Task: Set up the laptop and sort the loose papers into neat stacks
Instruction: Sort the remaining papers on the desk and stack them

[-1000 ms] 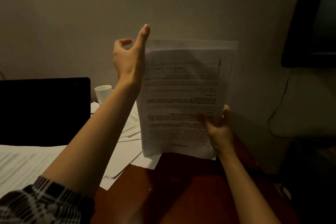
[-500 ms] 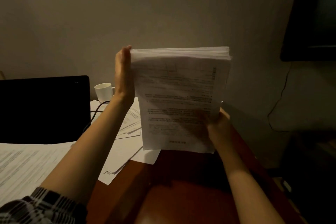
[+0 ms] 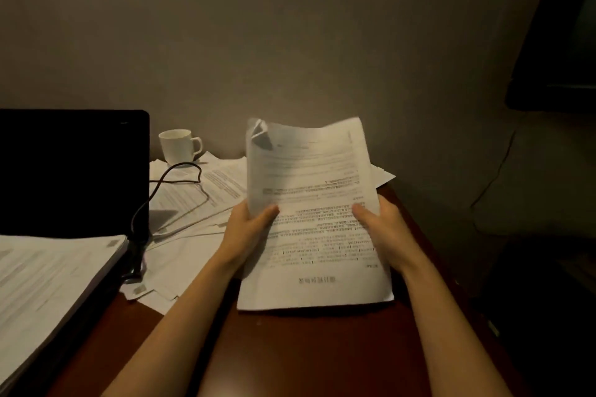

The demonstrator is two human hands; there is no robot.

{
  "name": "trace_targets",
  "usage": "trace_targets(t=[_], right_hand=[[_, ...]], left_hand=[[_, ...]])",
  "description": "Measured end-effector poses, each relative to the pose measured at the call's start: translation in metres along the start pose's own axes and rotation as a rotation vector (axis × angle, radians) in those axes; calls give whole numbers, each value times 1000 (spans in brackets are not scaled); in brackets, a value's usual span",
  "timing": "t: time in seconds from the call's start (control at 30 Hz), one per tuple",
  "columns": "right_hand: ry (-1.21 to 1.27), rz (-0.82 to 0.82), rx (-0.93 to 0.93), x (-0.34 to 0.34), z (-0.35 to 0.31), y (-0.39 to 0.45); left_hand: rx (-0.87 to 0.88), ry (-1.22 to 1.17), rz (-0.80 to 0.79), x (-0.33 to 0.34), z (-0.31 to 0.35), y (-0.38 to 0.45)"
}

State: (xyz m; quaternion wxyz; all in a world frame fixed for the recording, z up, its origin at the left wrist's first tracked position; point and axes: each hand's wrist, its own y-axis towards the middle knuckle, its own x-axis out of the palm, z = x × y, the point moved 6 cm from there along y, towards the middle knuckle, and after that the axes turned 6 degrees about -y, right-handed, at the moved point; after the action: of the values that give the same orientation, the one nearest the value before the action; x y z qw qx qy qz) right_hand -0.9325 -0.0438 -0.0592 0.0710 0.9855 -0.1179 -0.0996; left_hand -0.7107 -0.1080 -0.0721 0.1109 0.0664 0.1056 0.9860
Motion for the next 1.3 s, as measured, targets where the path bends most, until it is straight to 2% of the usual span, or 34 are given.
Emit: trace_targets(t=[0.07, 0.1, 0.2, 0.23, 0.3, 0.33, 0.37, 0.47, 0.67, 0.9, 1.03, 1.2, 1.27, 1.3], right_hand=[[43, -141, 67, 6, 6, 1], [48, -159, 79, 7, 8, 3], [100, -87, 123, 7, 21, 9], [88, -60, 145, 9, 27, 10], [-30, 7, 190, 12, 40, 12], [-111, 42, 202, 12, 43, 13], [-165, 73, 205, 12, 46, 14], [-223, 86, 198, 16, 47, 14], [-171, 144, 213, 12, 49, 14], [-180, 338, 254, 2, 52, 13], [-241, 312, 261, 5, 50, 13], [-191, 265, 254, 9, 46, 13], [-181, 266, 263, 7, 46, 13], [-190, 273, 275, 6, 46, 13]], left_hand=[[-14, 121, 19, -5, -5, 9], [-17, 181, 49, -9, -6, 13], [45, 326, 295, -31, -1, 20], [88, 521, 370, -42, 2, 22], [92, 1122, 446, -67, -2, 26], [9, 1262, 450, -81, -11, 29], [-90, 1300, 446, -92, -19, 29], [-207, 1243, 422, -104, -28, 28], [-184, 1349, 395, -104, -19, 32], [25, 1366, 465, -94, -2, 33], [214, 1349, 443, -61, 22, 25], [586, 1124, 284, -3, 39, 5], [661, 1044, 209, 16, 40, -4], [641, 995, 151, 24, 37, -6]])
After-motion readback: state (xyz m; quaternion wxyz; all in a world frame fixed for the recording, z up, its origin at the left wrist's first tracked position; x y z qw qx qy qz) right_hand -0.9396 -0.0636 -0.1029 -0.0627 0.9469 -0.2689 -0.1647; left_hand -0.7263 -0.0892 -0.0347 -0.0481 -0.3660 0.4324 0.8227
